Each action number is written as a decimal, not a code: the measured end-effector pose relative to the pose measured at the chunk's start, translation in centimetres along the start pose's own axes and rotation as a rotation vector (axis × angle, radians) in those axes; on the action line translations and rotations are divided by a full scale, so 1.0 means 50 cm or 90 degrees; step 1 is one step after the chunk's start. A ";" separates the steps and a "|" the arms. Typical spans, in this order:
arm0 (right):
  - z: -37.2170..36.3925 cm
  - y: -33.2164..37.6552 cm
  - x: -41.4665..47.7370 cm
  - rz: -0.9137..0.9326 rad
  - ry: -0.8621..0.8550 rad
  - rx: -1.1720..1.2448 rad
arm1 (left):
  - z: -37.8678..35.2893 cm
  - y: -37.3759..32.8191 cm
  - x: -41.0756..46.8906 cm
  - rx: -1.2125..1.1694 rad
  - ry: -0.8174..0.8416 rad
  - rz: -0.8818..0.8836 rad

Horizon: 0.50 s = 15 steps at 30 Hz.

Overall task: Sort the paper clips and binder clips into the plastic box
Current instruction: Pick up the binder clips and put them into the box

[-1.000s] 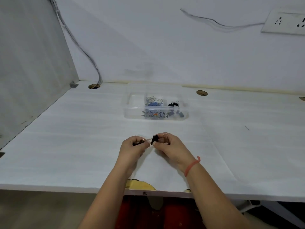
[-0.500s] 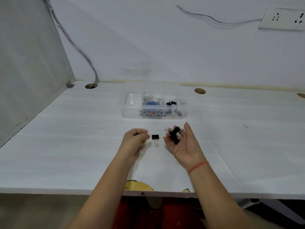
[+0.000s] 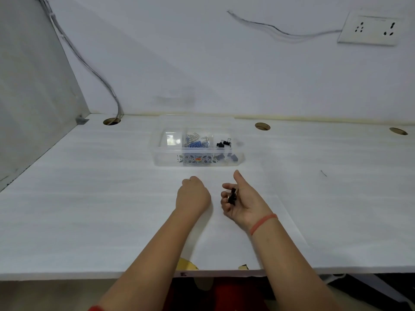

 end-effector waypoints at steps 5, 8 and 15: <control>-0.013 0.016 -0.005 0.000 0.016 0.144 | -0.017 0.034 -0.022 -0.977 0.226 0.328; -0.020 0.032 -0.007 0.026 0.054 0.161 | -0.003 0.027 -0.037 -1.179 0.278 0.381; -0.069 0.162 -0.018 0.209 0.070 0.030 | 0.084 -0.051 0.012 -1.180 0.300 0.292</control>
Point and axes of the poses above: each hand's wrist, its own x-axis towards the middle knuckle, its own z-axis out of the back of the hand, y = z × x, the point moved 6 cm from there along x, towards the middle knuckle, and after that the axes turned 5 degrees about x, right-handed, at the moved point
